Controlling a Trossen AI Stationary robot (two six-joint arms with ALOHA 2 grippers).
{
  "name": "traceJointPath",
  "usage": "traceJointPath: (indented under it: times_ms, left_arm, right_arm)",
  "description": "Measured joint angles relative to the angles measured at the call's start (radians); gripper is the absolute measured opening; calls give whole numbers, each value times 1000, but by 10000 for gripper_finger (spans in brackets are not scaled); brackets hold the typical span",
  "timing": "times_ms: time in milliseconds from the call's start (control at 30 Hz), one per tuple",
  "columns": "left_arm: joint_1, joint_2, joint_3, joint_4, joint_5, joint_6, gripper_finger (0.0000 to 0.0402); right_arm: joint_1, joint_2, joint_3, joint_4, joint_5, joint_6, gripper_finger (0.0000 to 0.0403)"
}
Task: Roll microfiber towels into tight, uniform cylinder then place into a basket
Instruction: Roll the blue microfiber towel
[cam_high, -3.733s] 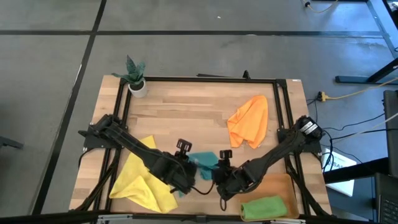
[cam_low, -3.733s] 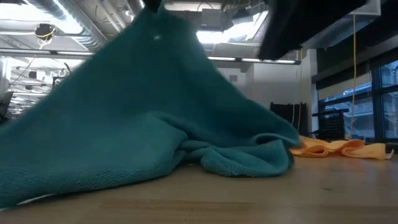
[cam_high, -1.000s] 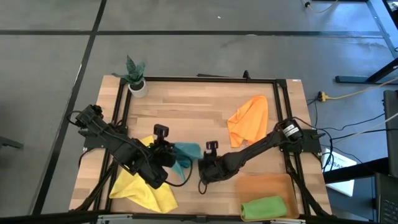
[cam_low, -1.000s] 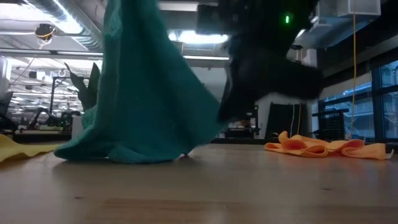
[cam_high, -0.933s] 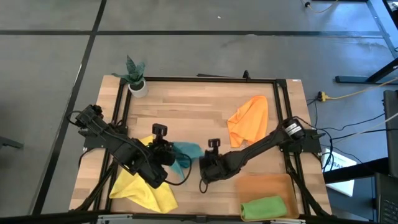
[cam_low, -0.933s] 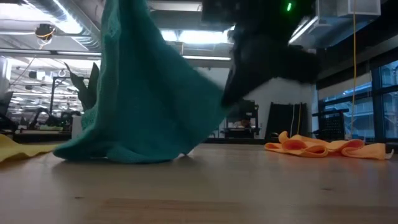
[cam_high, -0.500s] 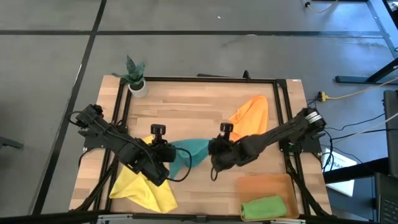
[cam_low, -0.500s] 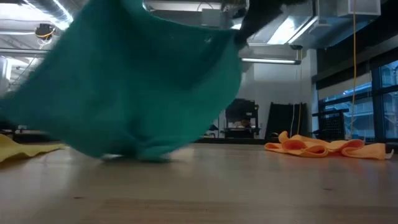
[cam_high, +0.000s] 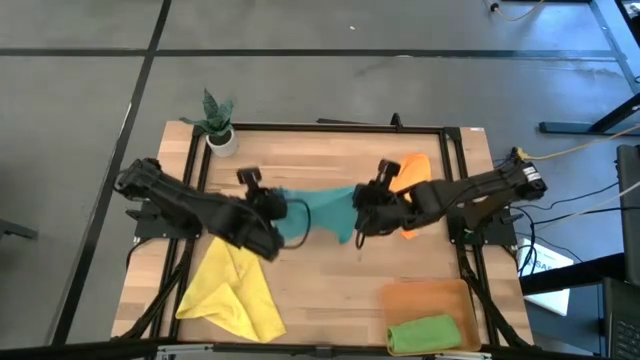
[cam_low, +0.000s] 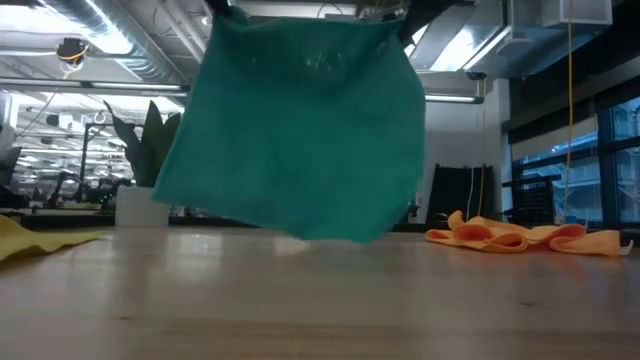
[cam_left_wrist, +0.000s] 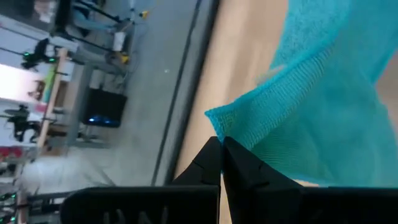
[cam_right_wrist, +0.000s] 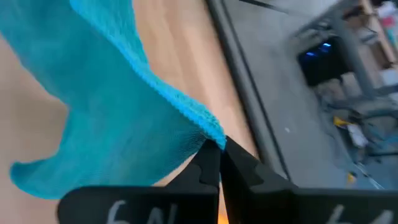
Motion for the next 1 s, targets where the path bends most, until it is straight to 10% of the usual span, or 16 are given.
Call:
traceJointPath:
  times_ms: [467, 1000]
  left_arm:
    - [221, -118, -14, 23, 0, 32, 0]
    - [-35, -117, -437, 316, 301, -158, 0]
  right_arm:
    - [-176, -76, 0, 67, -45, -160, 3]
    - [32, -73, -288, 250, -388, 71, 3]
